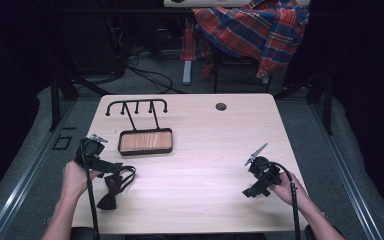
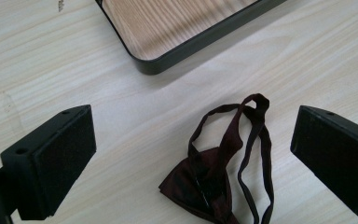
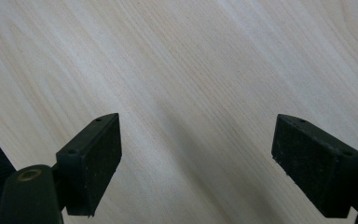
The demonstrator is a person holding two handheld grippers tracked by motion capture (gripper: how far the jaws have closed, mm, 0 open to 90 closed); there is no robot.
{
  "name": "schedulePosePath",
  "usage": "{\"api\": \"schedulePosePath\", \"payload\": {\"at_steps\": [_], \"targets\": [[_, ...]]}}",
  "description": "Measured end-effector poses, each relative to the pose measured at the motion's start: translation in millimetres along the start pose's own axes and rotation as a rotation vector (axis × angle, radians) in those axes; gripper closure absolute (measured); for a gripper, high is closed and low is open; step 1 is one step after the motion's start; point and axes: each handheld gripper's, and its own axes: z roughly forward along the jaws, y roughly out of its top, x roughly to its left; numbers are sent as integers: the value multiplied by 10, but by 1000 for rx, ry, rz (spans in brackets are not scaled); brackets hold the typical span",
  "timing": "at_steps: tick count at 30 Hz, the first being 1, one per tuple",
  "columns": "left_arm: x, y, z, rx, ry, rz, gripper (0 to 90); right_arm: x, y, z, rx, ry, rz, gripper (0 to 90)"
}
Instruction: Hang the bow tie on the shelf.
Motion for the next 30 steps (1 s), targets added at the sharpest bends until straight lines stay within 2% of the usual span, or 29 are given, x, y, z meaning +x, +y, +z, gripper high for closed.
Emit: {"api": "schedulePosePath", "payload": {"at_steps": [3, 12, 15, 17, 19, 24, 26, 30], "targets": [[0, 23, 34, 5, -9, -3, 2, -3, -4, -2, -2, 1, 3, 158], [-37, 114, 172, 24, -33, 48, 1, -13, 0, 8, 7, -2, 6, 158], [-41, 139, 211, 41, -29, 45, 1, -14, -11, 10, 9, 2, 2, 159], [-44, 147, 237, 53, -34, 43, 1, -8, -23, 13, -9, -8, 16, 158], [-47, 153, 252, 57, -36, 42, 1, -7, -20, 0, 2, 8, 7, 156], [-44, 169, 290, 61, -47, 50, 1, 6, -10, 31, 30, 0, -10, 159], [-43, 172, 319, 68, -46, 49, 1, 3, -13, 37, 21, 16, -3, 157], [-50, 174, 365, 88, -52, 63, 1, 5, -9, 40, 29, 11, -5, 158]]}}
